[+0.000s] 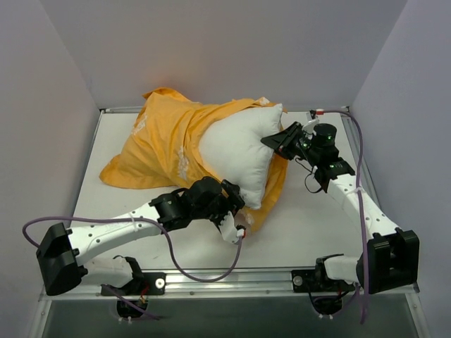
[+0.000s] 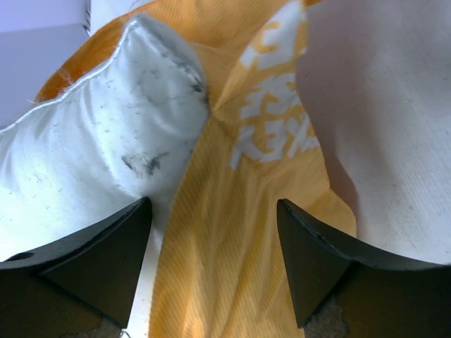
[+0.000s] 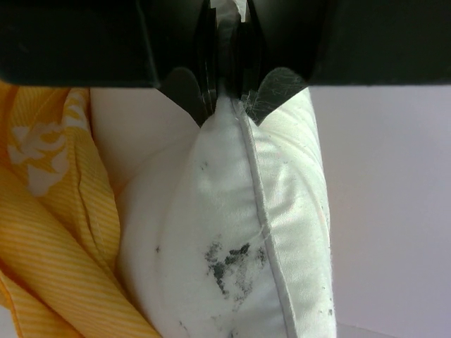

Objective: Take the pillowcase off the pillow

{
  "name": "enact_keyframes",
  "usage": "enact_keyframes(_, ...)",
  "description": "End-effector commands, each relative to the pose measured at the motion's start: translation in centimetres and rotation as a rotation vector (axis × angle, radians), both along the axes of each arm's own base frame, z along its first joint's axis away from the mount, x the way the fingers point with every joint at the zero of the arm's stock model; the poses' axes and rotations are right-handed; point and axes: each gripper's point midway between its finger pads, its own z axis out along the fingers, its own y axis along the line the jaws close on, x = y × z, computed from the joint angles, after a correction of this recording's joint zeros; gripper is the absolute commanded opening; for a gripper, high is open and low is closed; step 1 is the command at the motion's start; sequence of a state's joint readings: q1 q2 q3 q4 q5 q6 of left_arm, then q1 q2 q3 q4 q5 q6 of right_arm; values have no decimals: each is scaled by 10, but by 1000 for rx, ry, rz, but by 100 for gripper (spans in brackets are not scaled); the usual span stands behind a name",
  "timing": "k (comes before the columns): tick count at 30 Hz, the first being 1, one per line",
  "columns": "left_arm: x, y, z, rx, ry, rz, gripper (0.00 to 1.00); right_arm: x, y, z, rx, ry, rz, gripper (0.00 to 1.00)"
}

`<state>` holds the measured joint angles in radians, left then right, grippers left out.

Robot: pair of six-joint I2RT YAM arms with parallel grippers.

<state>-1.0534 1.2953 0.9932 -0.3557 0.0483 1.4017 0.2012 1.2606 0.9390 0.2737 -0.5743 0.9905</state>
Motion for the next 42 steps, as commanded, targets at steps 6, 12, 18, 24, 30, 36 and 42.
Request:
enact_keyframes(6,-18,19,15,-52,-73,-85,79,1,9,66,73,-192,65,0)
enact_keyframes(12,7,19,3,19,-93,-7,60,0,7,69,82,-199,55,0)
enact_keyframes(18,13,26,-24,125,-114,-10,3,0,7,83,109,-214,55,0)
enact_keyframes(24,-15,51,-56,222,-185,-186,3,7,0,110,163,-246,38,0)
enact_keyframes(30,52,96,-96,372,-82,115,2,-16,1,113,163,-221,82,0)
enact_keyframes(36,140,144,-95,348,-38,398,2,-60,-31,16,-21,6,110,0)
enact_keyframes(42,158,194,-105,420,15,487,2,-85,-78,-79,-136,200,25,0)
